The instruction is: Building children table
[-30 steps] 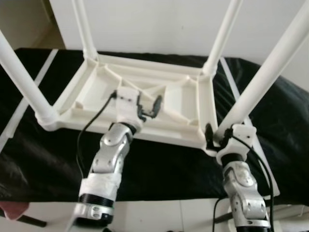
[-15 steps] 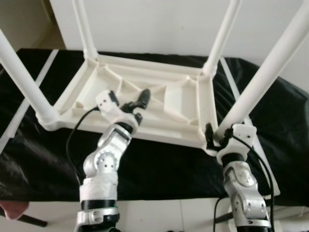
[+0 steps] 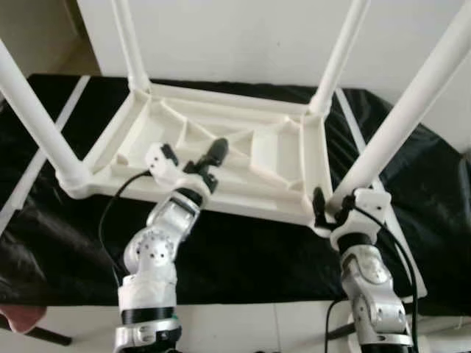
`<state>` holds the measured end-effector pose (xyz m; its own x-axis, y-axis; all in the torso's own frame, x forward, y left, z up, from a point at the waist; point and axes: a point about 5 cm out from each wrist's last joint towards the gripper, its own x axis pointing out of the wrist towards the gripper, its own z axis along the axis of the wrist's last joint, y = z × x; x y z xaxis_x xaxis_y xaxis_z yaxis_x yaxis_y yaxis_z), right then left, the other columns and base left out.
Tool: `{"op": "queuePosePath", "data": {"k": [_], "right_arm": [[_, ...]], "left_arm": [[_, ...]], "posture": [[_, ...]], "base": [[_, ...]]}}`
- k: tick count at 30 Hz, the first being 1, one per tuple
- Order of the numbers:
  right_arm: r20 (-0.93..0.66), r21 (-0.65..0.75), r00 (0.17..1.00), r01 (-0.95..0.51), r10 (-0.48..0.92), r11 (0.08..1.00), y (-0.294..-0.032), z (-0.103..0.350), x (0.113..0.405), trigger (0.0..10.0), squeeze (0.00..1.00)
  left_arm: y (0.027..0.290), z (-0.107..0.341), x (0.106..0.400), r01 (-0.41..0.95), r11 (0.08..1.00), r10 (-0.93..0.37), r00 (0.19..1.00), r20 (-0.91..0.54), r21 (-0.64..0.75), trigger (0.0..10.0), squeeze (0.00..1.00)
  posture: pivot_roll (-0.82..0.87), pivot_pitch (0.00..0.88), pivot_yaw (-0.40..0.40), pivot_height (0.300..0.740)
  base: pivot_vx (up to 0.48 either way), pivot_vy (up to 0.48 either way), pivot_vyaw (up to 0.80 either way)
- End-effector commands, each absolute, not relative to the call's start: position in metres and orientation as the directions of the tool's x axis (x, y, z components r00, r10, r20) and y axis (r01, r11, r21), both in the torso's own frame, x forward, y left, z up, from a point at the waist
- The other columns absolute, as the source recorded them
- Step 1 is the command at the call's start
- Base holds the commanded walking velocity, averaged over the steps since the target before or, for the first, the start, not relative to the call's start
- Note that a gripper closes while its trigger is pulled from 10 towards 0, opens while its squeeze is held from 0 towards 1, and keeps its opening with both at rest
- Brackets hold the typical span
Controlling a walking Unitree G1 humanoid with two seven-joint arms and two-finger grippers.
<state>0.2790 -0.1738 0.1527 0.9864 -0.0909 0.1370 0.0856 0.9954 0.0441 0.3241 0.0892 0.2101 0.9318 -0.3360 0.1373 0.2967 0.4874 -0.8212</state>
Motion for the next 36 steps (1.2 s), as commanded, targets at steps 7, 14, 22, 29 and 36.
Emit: {"op": "queuePosePath", "data": {"k": [7,14,22,29,36], "right_arm": [[0.124,0.032,0.988,0.090,-0.094,0.995,-0.176,0.149,0.277,10.0,0.00],[0.125,0.031,0.988,0.089,-0.092,0.996,-0.176,0.149,0.277,10.0,0.00],[0.125,0.029,0.988,0.090,-0.093,0.996,-0.177,0.150,0.277,10.0,0.00],[0.125,0.032,0.987,0.094,-0.097,0.995,-0.177,0.150,0.278,10.0,0.00],[0.126,0.037,0.986,0.105,-0.109,0.994,-0.178,0.150,0.277,10.0,0.00]], "left_arm": [[0.062,0.225,0.317,0.416,0.478,-0.419,0.882,0.215,-0.774,0.0,0.00],[0.059,0.227,0.314,0.460,0.512,-0.448,0.864,0.231,-0.726,0.0,0.00],[0.047,0.228,0.301,0.625,0.777,-0.598,0.770,0.222,-0.073,0.0,0.00],[0.054,0.211,0.311,0.499,0.759,-0.597,0.790,0.141,0.418,2.0,0.00],[0.053,0.201,0.310,0.427,0.670,-0.612,0.780,0.127,0.608,0.0,0.00]], "posture": [[-0.12,0.115,-0.028,0.740],[-0.12,0.114,-0.027,0.740],[-0.12,0.119,-0.030,0.740],[-0.12,0.128,-0.026,0.740],[-0.12,0.134,-0.018,0.740]], "base": [[0.000,0.000,0.00],[0.000,0.000,0.00],[0.000,0.000,0.00],[0.000,0.000,0.00],[0.000,0.000,0.00]]}}
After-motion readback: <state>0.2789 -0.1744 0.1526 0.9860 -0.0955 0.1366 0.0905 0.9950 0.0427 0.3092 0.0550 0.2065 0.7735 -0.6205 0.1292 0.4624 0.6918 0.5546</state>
